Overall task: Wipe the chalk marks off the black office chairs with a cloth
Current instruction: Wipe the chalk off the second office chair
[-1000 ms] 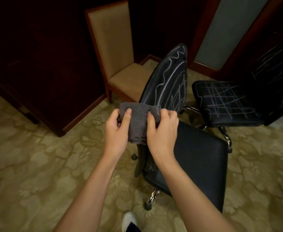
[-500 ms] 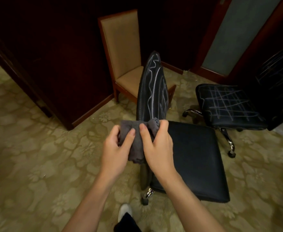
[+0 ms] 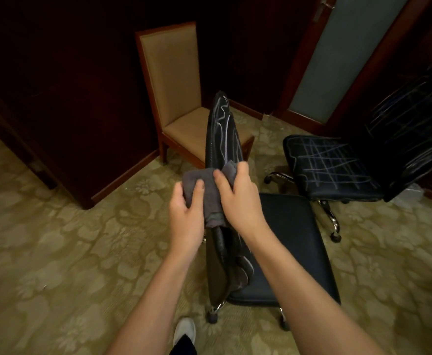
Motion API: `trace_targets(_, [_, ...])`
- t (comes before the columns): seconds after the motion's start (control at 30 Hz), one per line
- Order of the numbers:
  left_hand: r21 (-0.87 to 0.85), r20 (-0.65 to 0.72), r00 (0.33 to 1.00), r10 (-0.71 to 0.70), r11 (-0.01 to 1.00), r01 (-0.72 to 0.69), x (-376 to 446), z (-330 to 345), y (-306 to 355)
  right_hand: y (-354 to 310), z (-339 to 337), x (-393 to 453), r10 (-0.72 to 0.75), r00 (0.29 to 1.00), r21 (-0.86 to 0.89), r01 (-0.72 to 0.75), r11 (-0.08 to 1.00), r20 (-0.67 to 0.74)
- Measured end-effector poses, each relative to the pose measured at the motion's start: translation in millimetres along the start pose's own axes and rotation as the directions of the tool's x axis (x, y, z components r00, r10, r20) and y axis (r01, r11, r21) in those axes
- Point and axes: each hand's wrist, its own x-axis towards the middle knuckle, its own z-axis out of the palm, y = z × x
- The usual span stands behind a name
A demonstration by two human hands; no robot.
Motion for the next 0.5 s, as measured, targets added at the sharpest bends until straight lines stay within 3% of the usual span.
trace_targets(0.3, [0.028, 0.093, 0.995, 0.021, 0.999, -0.023, -63, -20, 1, 8, -20, -77, -0.002, 0.999, -0.020, 0.002, 1.000, -0.045])
trace_targets(0.5, [0.089, 0.071, 0.997, 0.037, 0.995, -0.043, -3, -6, 6, -4, -8, -15, -0.007, 0.998, -0.040, 0.005, 0.999, -0.056])
